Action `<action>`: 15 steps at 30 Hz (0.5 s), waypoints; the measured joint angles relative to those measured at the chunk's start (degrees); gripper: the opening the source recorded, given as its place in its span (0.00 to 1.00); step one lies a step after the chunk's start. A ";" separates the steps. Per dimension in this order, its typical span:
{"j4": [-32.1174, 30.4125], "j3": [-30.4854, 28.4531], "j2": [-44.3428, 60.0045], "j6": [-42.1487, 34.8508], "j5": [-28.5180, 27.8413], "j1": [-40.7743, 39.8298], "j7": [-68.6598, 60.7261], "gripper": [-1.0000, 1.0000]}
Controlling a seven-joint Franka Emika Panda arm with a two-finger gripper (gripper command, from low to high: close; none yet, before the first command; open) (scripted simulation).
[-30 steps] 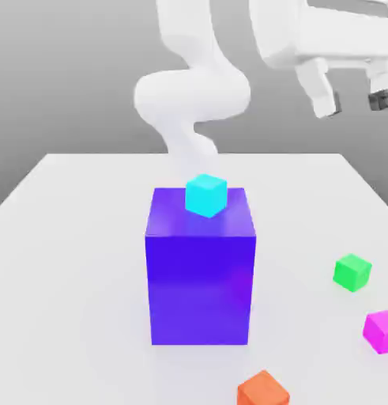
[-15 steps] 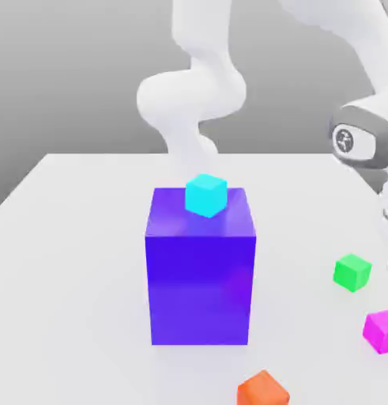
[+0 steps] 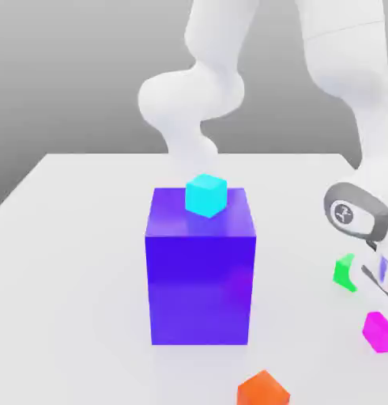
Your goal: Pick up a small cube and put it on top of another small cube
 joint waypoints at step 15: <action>-20.69 6.88 -26.49 -5.74 4.83 10.00 7.08 0.00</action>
